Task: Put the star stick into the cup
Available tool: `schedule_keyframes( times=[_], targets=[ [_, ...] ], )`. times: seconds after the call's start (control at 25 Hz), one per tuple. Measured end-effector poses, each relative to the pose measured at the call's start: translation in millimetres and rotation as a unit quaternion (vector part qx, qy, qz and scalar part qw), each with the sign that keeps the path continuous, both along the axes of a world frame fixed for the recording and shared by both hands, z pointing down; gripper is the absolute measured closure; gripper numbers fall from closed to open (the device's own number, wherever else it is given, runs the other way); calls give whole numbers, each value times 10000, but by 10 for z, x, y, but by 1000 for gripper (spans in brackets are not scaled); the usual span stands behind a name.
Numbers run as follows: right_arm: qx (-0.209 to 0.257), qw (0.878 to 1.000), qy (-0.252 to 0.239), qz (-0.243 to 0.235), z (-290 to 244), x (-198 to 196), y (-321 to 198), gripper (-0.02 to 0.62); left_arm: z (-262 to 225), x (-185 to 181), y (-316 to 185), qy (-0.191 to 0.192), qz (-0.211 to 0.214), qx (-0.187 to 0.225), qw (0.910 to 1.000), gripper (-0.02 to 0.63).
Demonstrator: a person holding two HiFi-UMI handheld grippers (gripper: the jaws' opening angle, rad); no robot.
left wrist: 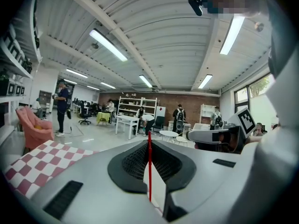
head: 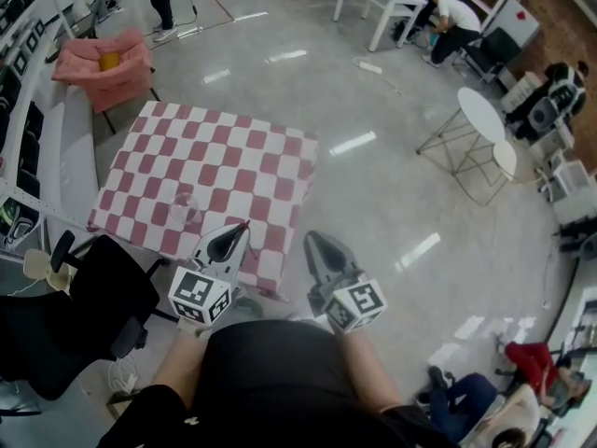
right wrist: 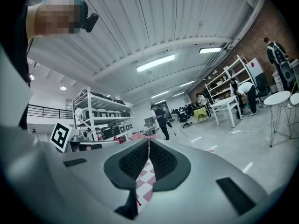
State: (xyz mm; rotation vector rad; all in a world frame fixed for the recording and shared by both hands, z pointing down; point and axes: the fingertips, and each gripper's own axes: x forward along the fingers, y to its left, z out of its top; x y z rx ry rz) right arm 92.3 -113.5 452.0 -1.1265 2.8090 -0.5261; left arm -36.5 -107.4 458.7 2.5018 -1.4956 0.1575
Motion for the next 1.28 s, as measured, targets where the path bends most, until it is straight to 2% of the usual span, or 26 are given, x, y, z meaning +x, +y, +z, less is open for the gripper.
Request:
schedule_keyframes(
  times=[0.12, 0.76, 1.08, 1.2, 1.28],
  targets=[
    [35, 9999, 103, -102, 0, -216, -104, 574, -49, -257, -123, 57, -144, 96, 9998, 552],
    [230, 9990, -178, -335, -132, -1337, -652, 574, -278, -1587, -661, 182, -706, 513, 9960, 553],
    [214, 9985, -159, -486, -131, -1897, -776, 574, -328, -2254, -726, 169, -1002, 616, 9929, 552],
    [174, 9982, 74, -563, -78, -2085, -817, 574, -319, -2490, -732, 183, -1154, 629, 9912, 552],
    [150, 9976, 29, -671, -72, -2219, -828, 574, -299, -2639, -734, 191, -1267, 621, 9898, 552]
  ],
)
